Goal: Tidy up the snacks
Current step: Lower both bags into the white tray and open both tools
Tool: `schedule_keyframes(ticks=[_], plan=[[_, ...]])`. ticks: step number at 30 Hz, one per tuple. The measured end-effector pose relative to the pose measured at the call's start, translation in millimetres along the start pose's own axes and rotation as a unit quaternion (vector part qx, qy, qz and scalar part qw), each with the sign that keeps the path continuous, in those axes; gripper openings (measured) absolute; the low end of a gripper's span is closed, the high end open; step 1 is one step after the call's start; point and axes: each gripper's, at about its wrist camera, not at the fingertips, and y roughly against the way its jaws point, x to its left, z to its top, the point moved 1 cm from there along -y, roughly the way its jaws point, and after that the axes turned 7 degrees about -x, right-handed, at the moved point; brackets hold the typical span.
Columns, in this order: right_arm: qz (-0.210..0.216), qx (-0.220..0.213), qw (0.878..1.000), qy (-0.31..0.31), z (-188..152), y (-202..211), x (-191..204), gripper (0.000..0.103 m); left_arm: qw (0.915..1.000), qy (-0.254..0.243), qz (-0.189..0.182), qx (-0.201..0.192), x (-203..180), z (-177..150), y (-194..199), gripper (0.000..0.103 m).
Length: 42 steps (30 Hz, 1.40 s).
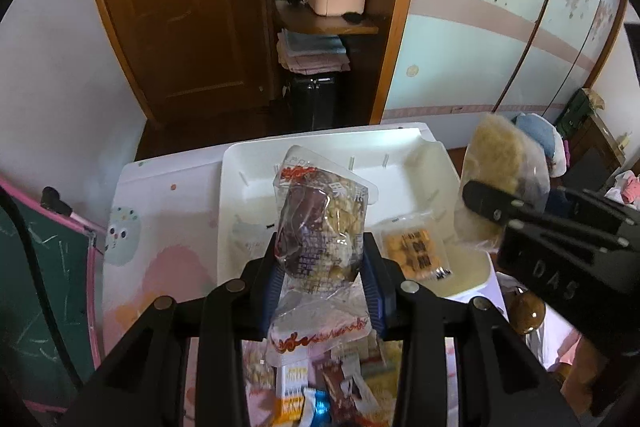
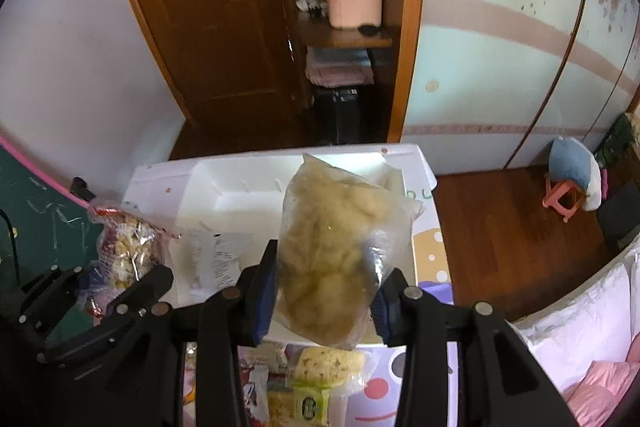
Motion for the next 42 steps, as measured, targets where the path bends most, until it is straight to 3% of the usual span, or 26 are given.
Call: schedule_keyframes(ticks=[6, 13, 21, 26, 27, 30, 31, 42], plan=[[-0.012, 0.043, 0.999, -0.007, -2.1, -49.2, -2.2, 0.040, 0.9998, -0.001, -0.003, 0.019, 5.4, 7.5, -45.7, 0.035], [-0.021, 0.070, 0.997, -0.007, -8.1, -77.9, -1.6, 0.040, 0.9994, -0.001, -0.003, 0.036, 10.0, 4.2, -74.5, 0.035], [-0.033, 0.083, 0.996, 0.009, -14.0, -93.6, 3.0, 0.040, 0.9988, 0.005, 0.002, 0.048, 14.6, -1.3, -86.8, 0.035], [-0.038, 0.082, 0.996, 0.011, -14.6, -95.3, 1.6, 0.040, 0.9993, -0.005, 0.013, 0.033, 13.4, -2.2, -82.9, 0.036], [-0.038, 0.082, 0.996, 0.010, -14.4, -95.9, 1.2, 0.041, 0.9994, -0.005, 0.012, 0.034, 14.4, -2.0, -82.9, 0.042], [-0.036, 0.082, 0.996, 0.007, -14.7, -96.2, 1.3, 0.041, 0.9995, 0.004, 0.013, 0.028, 17.9, -2.3, -80.2, 0.074], [-0.033, 0.082, 0.996, 0.003, -15.1, -95.3, 0.2, 0.042, 0.9996, 0.006, 0.016, 0.023, 19.2, -2.2, -78.3, 0.080], [-0.024, 0.062, 0.998, -0.001, -14.6, -83.3, 0.0, 0.054, 0.9995, 0.021, 0.015, 0.017, 27.4, -7.2, -63.2, 0.082]])
